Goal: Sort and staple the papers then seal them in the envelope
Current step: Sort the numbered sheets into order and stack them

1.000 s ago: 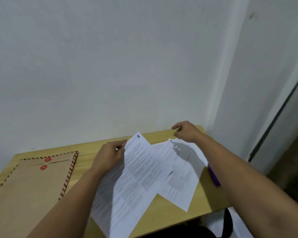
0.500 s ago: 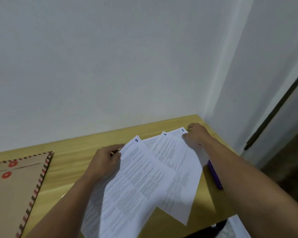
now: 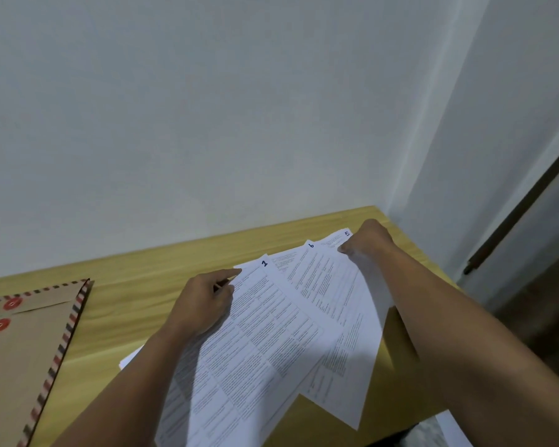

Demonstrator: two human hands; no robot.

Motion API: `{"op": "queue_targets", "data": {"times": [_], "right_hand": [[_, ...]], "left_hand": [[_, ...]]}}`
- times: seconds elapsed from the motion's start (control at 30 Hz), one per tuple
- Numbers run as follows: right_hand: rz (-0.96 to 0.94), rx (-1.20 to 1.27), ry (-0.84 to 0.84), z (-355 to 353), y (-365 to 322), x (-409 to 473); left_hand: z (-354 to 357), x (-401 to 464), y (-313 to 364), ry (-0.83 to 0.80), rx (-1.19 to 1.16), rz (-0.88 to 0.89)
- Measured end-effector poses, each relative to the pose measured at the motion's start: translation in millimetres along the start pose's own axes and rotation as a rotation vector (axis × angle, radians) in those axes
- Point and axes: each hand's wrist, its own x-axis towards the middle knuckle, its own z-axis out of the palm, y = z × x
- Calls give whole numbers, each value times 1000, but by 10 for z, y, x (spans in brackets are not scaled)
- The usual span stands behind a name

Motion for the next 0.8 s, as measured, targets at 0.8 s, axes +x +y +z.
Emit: {"op": "queue_targets", "data": {"times": [0.8], "right_hand": [[-642,579,494,-832,-1095,-1362]], "left_hand": [[-942,-672,823,247,80,237]]}}
